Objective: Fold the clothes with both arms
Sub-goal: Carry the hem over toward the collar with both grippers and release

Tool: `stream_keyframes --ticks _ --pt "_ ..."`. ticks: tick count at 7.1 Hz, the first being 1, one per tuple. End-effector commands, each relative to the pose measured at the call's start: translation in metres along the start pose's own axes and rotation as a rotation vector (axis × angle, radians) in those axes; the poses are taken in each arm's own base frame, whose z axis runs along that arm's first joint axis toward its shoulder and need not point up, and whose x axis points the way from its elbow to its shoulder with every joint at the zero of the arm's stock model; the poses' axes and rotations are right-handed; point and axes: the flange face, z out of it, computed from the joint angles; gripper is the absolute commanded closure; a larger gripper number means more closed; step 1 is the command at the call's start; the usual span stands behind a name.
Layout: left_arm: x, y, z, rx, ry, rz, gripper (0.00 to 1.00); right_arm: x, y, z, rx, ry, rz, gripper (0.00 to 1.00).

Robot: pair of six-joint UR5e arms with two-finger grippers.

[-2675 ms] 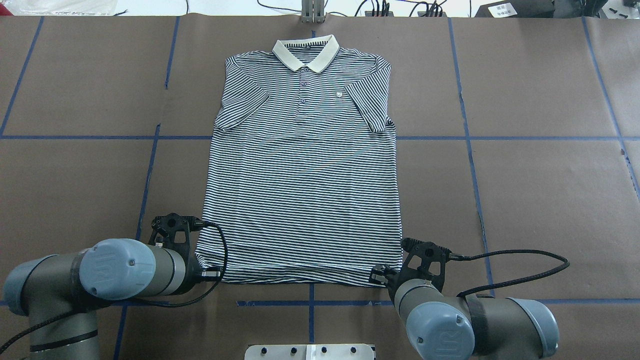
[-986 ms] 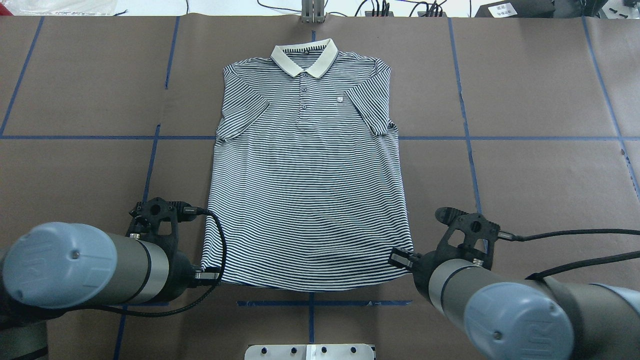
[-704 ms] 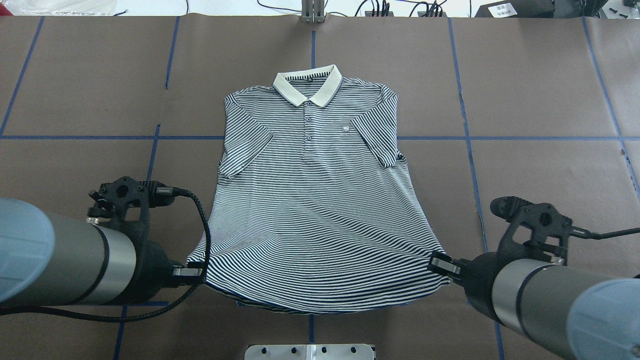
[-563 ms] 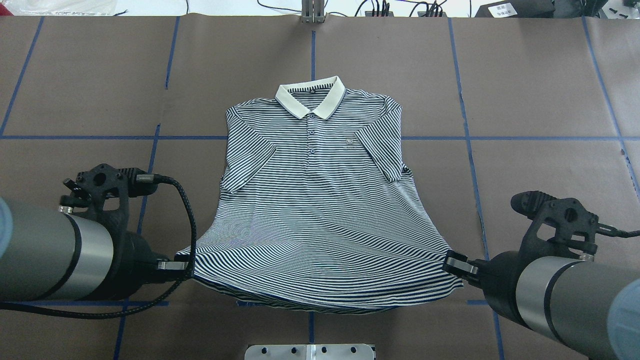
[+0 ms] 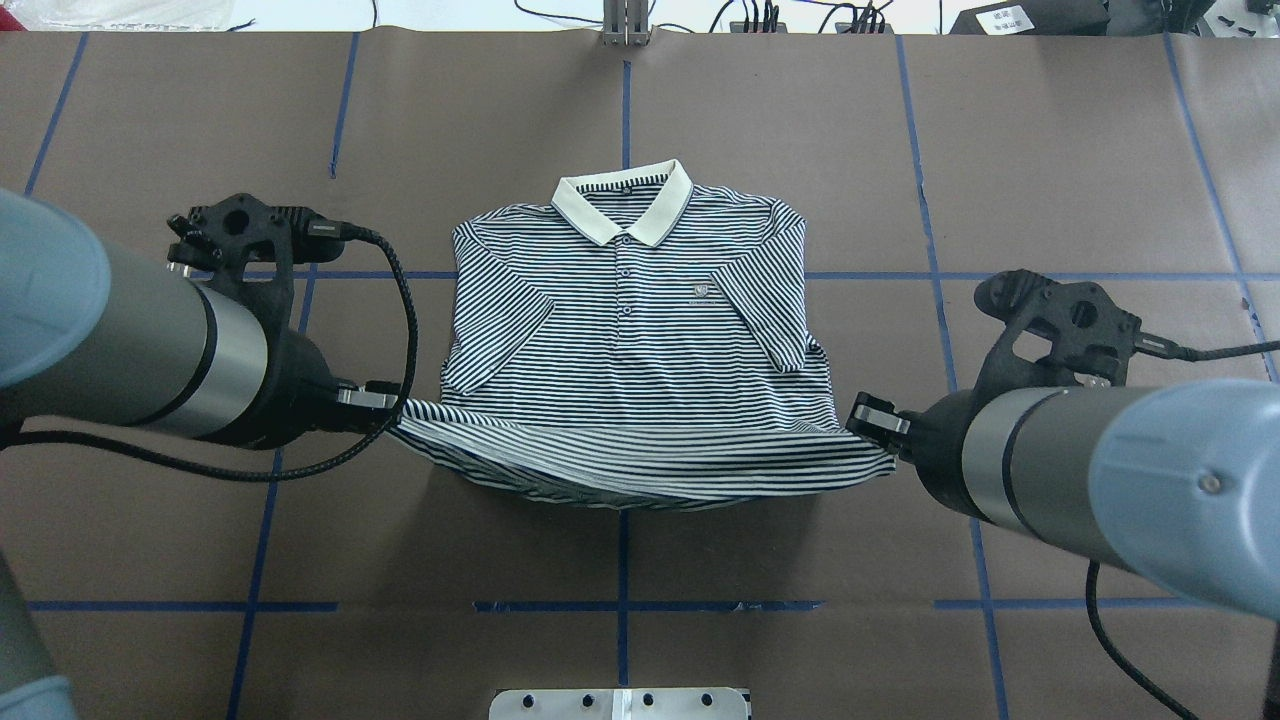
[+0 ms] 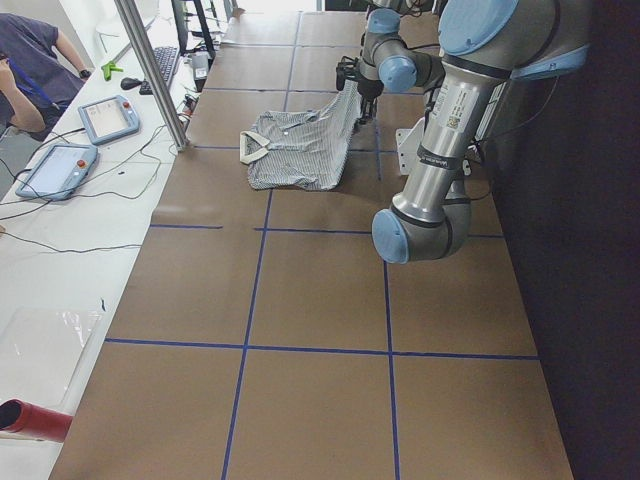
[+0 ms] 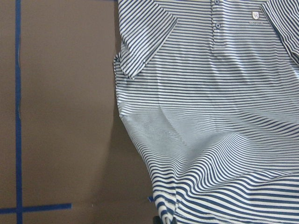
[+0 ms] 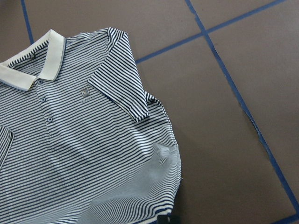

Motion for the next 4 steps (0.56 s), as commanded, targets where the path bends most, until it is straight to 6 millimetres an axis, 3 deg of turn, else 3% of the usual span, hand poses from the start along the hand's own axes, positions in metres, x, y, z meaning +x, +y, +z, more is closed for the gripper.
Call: stream_keyframes --ticks 1,3,4 --pt "-0.014 -0.074 0.039 0.073 -0.037 -0.003 1.0 -0.038 -0.085 0.044 0.044 0.03 0.036 1.0" --pt "-0.018 -0.137 0.069 0.116 -0.067 0.005 1.0 -0.05 -0.146 0.108 0.073 0.023 0.051 1.0" --pt "-0.021 -0.163 0.097 0.127 -0.071 0.003 1.0 -0.07 -0.169 0.134 0.091 0.022 0.056 1.0"
